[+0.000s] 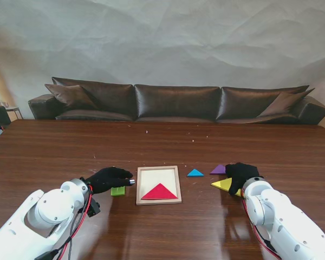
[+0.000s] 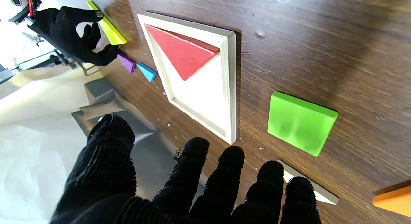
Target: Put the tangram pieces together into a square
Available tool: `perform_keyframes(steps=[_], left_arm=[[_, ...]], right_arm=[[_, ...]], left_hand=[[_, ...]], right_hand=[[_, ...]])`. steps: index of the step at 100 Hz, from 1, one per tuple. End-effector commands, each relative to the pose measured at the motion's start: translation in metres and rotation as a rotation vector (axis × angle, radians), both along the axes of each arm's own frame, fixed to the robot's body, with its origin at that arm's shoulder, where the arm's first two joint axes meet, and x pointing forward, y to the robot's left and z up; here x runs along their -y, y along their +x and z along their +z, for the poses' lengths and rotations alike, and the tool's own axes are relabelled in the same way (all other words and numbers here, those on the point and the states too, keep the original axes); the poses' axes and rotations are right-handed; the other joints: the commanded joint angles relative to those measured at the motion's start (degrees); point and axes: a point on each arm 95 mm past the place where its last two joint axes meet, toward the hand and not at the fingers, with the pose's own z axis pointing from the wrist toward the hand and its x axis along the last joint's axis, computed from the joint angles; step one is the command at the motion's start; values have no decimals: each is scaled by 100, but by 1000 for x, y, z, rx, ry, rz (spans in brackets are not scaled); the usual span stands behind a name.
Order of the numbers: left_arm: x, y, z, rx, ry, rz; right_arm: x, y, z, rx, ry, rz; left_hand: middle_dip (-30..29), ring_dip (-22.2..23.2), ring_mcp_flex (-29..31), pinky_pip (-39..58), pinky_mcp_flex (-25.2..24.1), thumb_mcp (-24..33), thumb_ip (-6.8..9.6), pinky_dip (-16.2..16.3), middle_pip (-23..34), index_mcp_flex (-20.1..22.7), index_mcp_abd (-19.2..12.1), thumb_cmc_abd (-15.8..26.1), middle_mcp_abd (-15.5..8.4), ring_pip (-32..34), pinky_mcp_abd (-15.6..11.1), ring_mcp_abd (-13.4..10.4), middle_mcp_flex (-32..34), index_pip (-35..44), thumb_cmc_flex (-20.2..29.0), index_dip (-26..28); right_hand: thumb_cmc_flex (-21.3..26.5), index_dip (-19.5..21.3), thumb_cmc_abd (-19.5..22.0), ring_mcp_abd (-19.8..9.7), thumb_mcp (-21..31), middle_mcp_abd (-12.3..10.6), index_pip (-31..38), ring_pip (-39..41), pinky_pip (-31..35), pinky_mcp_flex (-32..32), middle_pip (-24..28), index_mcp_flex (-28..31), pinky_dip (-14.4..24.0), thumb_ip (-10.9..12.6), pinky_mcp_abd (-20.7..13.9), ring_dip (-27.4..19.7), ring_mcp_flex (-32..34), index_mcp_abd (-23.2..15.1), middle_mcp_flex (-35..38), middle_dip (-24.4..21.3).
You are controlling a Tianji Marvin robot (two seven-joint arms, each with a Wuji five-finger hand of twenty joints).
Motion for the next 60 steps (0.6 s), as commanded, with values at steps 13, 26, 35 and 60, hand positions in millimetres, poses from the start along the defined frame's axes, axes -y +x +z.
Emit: perform_keyframes(steps=[13, 26, 35, 60], left_arm=[[2, -1, -1, -19, -3, -14], [2, -1, -1, -20, -3, -15], [2, -1, -1, -21, -4, -14], [2, -1, -2, -23, -4, -15]], right_arm=[[-1, -11, -26, -75, -7, 12], [-1, -11, -28, -89, -12, 21], [-1, -11, -30, -90, -15, 26], [0, -11, -39, -91, -9, 38]], left_hand=[[0, 70, 65, -75, -72, 45, 188, 67, 43, 76, 20, 312, 46, 7, -136, 66, 89, 24, 119, 18], [1, 73, 83, -74, -68, 52, 188, 66, 47, 76, 26, 307, 56, 15, -133, 72, 105, 23, 115, 18], [2, 75, 94, -74, -64, 59, 187, 65, 50, 87, 23, 310, 52, 20, -134, 76, 120, 27, 112, 19], [4, 77, 115, -73, -54, 73, 184, 62, 54, 116, 41, 301, 63, 28, -123, 92, 149, 36, 103, 22]], right_hand=[[63, 60, -487, -45, 294, -107, 57, 46, 285, -512, -133, 299, 75, -146, 180, 51, 177, -181, 74, -108], [46, -61, -678, -30, 354, -122, -228, 36, 272, -531, -136, 266, 77, -170, 205, 48, 176, -14, 75, -111], [157, -45, -805, -63, 381, -122, -155, 65, 283, -488, -111, 430, 80, -169, 204, 59, 235, 29, 153, -101], [550, 388, -1260, -148, 487, -17, 563, 132, 377, -288, -135, 1029, 84, -160, 203, 75, 427, -147, 355, -77]])
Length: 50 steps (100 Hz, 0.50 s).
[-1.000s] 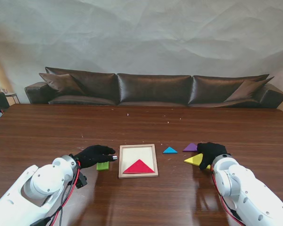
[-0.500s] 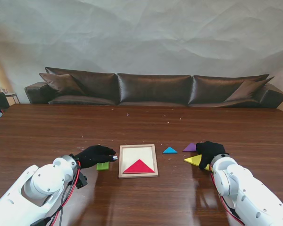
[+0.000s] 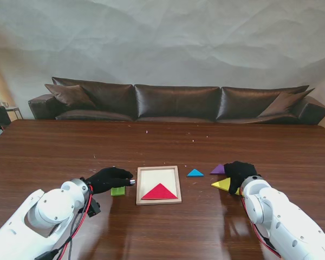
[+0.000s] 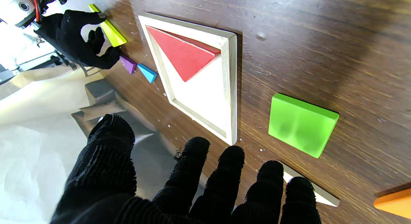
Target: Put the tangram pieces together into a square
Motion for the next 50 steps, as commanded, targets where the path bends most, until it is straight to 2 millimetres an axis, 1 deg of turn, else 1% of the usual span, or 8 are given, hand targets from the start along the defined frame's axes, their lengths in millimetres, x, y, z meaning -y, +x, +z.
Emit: perform_keyframes(steps=[1, 11, 18, 33, 40, 50], left_arm=[[1, -1, -1, -19, -3, -12], [1, -2, -2, -19, -3, -12], [1, -2, -2, -20, -3, -12], [1, -2, -2, -24, -3, -11], [1, -2, -2, -24, -4, -10], [1, -2, -2, -24, -4, -10]], right_arm=[[2, -19, -35, -108, -12, 0], [3, -18, -37, -109, -9, 3], [3, -18, -37, -108, -5, 5], [3, -19, -38, -108, 0, 11], [3, -19, -39, -107, 6, 11], [4, -19, -40, -101, 12, 13]], left_hand=[[3, 77, 105, -74, -54, 51, 184, 61, 51, 96, 26, 304, 47, 28, -125, 88, 140, 32, 101, 22], [5, 77, 111, -73, -52, 58, 184, 60, 57, 106, 24, 300, 37, 30, -127, 77, 159, 35, 103, 23], [5, 78, 118, -74, -54, 60, 183, 59, 55, 117, 33, 300, 51, 33, -117, 89, 161, 39, 96, 25], [7, 80, 134, -74, -52, 67, 182, 58, 61, 139, 47, 295, 64, 40, -114, 105, 187, 46, 91, 27], [7, 80, 135, -73, -49, 74, 182, 57, 60, 142, 48, 294, 62, 39, -113, 108, 189, 46, 93, 28], [7, 82, 151, -71, -43, 80, 180, 57, 60, 138, 44, 295, 63, 46, -111, 102, 198, 43, 85, 26]], right_hand=[[249, 65, -348, -54, 319, -385, 263, 46, 228, -335, -443, 592, 83, -13, 145, 71, 176, -496, 15, -300], [320, 276, -394, -65, 325, -353, 491, 20, 237, -324, -440, 761, 82, -8, 139, 63, 170, -569, 20, -287], [388, 499, -405, -44, 322, -333, 697, -36, 242, -316, -465, 872, 81, 1, 130, 43, 151, -638, 22, -293], [431, 979, -428, 22, 317, -299, 1090, -218, 240, -311, -697, 1112, 79, 6, 103, -15, 106, -756, 98, -458], [464, 1146, -465, 27, 323, -318, 1209, -243, 245, -301, -748, 1202, 83, 8, 107, -12, 128, -778, 170, -518], [524, 1409, -488, 17, 314, -406, 1437, -287, 267, -245, -894, 1374, 93, 14, 82, -7, 202, -812, 389, -661]])
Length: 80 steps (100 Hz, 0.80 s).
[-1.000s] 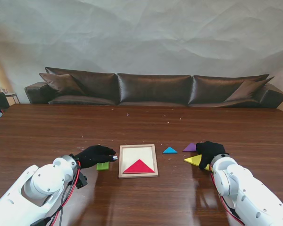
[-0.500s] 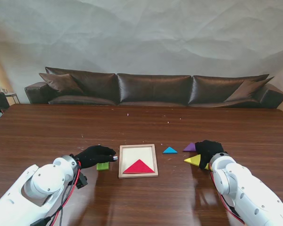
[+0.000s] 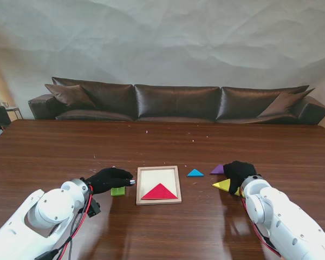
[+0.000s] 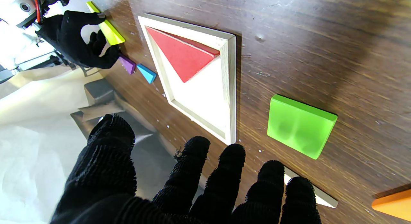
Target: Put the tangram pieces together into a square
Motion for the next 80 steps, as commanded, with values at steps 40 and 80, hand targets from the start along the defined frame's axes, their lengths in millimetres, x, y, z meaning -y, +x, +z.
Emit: perform_keyframes(steps=[40, 80], left_arm=[[1, -2, -1, -22, -2, -12], [1, -2, -1, -26, -2, -11]], right_arm=[[3, -22, -41, -88, 23, 10], [8, -25, -28, -64, 150, -7]], left_hand=[[12, 87, 158, -68, -31, 96, 176, 54, 18, 118, 57, 281, 50, 60, -103, 74, 118, 43, 76, 31], [13, 87, 169, -67, -27, 124, 170, 52, 16, 132, 53, 278, 30, 64, -98, 73, 128, 46, 58, 31]], right_hand=[[961, 1048, -149, -216, 46, -1023, 1622, 62, 495, 271, -1253, 1480, 150, 43, 86, 124, 893, -598, 1820, -1032], [1724, -946, 351, -223, -219, -1210, 568, 1537, 939, 1078, -1248, 1634, 248, -904, 380, 184, 1347, -351, 3244, -399]])
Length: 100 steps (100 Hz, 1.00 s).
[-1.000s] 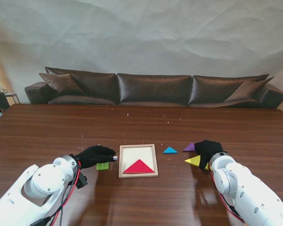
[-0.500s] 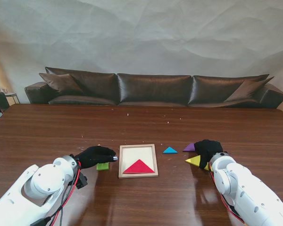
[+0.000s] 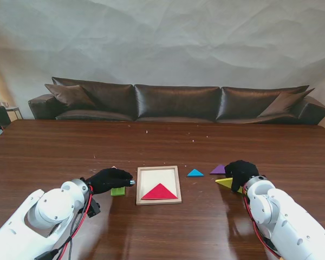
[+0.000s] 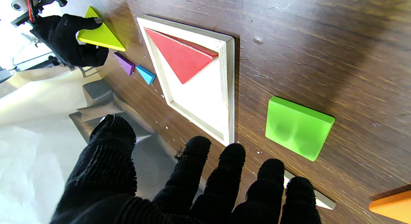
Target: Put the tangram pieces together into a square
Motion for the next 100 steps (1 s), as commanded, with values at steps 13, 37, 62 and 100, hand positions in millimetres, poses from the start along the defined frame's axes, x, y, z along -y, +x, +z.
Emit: perform_keyframes(steps=[13, 37, 62, 100], left_arm=[[1, -1, -1, -17, -4, -14], [0, -2, 0, -13, -4, -11], [0, -2, -1, -14, -5, -11], [-1, -1, -1, -16, -6, -10]], right_arm=[[-3, -21, -22, -83, 5, 10], [-5, -19, -14, -66, 21, 18], [-10, -18, -1, -48, 53, 29], [-42, -12, 29, -50, 96, 47]], left_hand=[[13, 85, 60, -66, -27, 59, 169, 51, 17, 129, 9, 280, 46, 66, -103, 68, 98, 19, 54, 32], [13, 85, 61, -66, -28, 64, 168, 51, 17, 135, 11, 278, 46, 65, -102, 82, 100, 21, 48, 33], [14, 86, 67, -67, -30, 72, 167, 50, 18, 143, 14, 278, 49, 67, -98, 71, 104, 23, 43, 34], [15, 86, 64, -65, -26, 86, 166, 50, 19, 145, 17, 272, 48, 66, -95, 81, 109, 23, 41, 36]], right_hand=[[64, -942, 617, -152, -33, -617, 241, 589, 507, 1384, 163, -23, 250, -170, 188, 258, 83, 28, 986, 241], [86, -1913, 1155, -619, -57, -482, 472, 1376, 885, 2198, 422, 416, 136, -89, -212, 545, 106, 191, 1454, 314], [11, -3148, 1265, -823, -119, -316, 989, 1673, 1399, 2360, 804, 522, 277, -85, -628, 707, 116, 596, 1534, 289], [-232, -3016, 2105, -780, -40, 2, 826, 1831, 1627, 2400, 896, 474, 374, 34, -496, 787, 109, 1516, 1528, 388]])
